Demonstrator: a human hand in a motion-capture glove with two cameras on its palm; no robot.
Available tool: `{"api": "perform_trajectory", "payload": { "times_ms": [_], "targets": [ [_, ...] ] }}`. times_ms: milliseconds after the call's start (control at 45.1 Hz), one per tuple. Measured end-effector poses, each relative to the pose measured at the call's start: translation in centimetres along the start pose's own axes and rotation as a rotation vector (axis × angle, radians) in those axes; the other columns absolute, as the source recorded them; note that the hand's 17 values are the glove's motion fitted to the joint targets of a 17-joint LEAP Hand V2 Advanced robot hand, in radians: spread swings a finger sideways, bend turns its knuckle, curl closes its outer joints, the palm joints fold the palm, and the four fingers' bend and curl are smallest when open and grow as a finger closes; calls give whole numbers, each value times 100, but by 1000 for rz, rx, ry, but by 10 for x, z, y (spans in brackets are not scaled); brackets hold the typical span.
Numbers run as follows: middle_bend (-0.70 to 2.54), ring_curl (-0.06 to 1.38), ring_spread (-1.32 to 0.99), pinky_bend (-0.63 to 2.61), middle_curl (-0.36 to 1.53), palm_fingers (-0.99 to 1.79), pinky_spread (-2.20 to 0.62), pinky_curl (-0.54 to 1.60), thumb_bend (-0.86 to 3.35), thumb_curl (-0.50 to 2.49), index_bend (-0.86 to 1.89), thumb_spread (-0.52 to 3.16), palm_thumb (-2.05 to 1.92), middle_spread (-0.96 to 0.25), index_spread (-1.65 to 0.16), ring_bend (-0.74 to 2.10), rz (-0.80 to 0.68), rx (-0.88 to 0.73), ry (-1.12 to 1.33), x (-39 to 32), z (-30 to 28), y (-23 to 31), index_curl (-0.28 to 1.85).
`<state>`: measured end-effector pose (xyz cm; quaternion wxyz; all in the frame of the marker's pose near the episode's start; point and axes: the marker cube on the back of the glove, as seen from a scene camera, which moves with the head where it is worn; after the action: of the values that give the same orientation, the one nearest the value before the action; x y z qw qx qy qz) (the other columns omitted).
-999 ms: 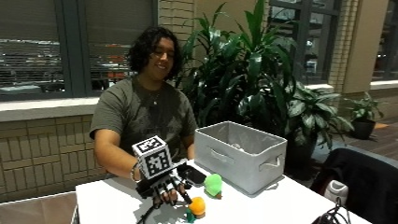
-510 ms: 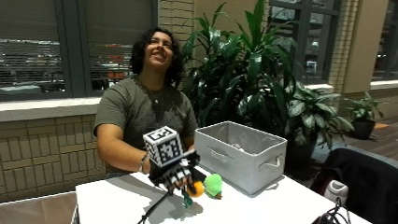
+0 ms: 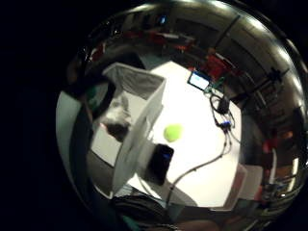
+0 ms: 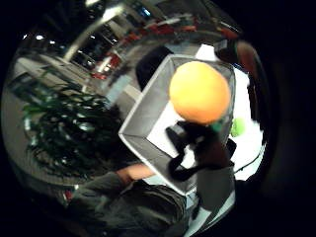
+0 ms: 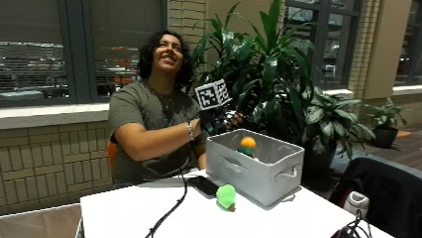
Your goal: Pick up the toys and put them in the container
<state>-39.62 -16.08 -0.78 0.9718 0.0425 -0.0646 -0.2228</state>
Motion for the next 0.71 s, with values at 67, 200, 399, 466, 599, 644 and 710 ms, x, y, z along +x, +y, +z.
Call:
{"api": "perform_trajectory", "payload": {
  "times_ms": [67,200,399,466,599,644,710],
  "targets": [
    [134,100,-68,163,133,14,-52,89,-6,24,51,125,18,-69,-28,174,14,37,-18,22,13,-2,38],
    [112,90,-58,146,122,17,-46,77,-8,22,51,114,-1,-64,-31,155,72,38,-197,89,48,1,36],
    [64,72,-43,112,100,-23,-26,61,-5,21,69,116,-7,-48,-32,106,86,-223,-392,174,152,17,42],
    [55,66,-40,102,95,-27,-20,56,-4,21,68,118,-5,-42,-31,89,58,-295,-344,187,175,20,43],
    [41,55,-33,85,84,-22,-11,48,0,23,71,123,3,-34,-32,59,-27,-337,-285,188,204,24,44],
    [38,53,-32,82,82,-17,-10,46,1,24,72,124,5,-32,-33,53,-54,-340,-289,182,208,24,45],
    [34,51,-32,79,78,-7,-11,44,4,26,70,127,12,-31,-34,50,-90,-329,-293,173,212,24,44]
  ]
}}
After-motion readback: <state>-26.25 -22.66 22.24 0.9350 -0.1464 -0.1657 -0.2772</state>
